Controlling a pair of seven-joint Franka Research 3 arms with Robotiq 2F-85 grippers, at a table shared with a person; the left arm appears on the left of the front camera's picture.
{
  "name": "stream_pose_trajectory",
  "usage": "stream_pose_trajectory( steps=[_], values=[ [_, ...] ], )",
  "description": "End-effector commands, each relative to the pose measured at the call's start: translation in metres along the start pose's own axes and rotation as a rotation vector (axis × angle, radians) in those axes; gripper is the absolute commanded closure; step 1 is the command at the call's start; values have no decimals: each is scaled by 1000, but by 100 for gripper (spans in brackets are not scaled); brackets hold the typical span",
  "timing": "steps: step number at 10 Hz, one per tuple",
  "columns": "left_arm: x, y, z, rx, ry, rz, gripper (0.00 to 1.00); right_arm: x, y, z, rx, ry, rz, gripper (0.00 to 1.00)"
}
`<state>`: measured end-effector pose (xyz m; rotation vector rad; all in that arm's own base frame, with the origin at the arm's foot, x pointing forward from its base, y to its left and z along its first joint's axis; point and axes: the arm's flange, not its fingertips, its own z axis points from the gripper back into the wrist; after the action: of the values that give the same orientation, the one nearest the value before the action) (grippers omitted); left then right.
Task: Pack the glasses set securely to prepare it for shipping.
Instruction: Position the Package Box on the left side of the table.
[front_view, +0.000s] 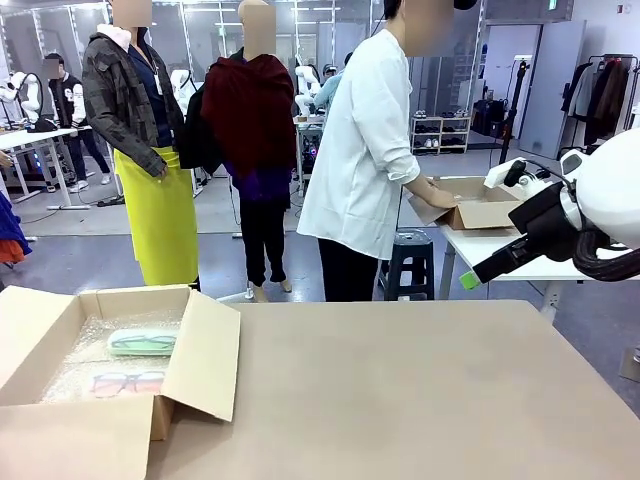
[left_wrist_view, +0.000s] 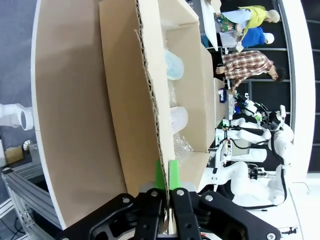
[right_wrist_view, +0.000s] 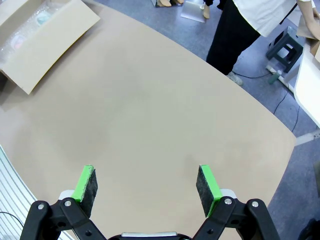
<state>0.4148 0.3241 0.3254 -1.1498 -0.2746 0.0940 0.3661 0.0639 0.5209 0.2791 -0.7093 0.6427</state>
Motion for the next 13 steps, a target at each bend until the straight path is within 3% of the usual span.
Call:
stream_pose_trajectory(
  steps=[1, 2, 8, 9, 10, 11, 12, 13],
  values=[
    [8, -4, 5, -64, -28, -17, 97, -2, 5, 0, -11, -6, -11, 0],
    [0, 0, 0, 0, 0, 0, 97, -2, 5, 0, -11, -6, -11, 0],
    [0, 0, 0, 0, 0, 0, 97, -2, 5, 0, -11, -6, -11, 0],
    [1, 1, 0, -12, -4, -1, 81, -2, 5, 0, -11, -6, -11, 0],
    [1, -4, 1, 5, -9, -10, 53, -2, 5, 0, -11, -6, -11, 0],
    [0, -7, 0, 6, -10, -13, 36, -2, 5, 0, -11, -6, -11, 0],
    [-1, -8, -1, 11, -12, -12, 8, -2, 5, 0, -11, -6, -11, 0],
    [-2, -10, 0, 13, -22, -11, 0, -2, 5, 0, -11, -6, -11, 0]
  ],
)
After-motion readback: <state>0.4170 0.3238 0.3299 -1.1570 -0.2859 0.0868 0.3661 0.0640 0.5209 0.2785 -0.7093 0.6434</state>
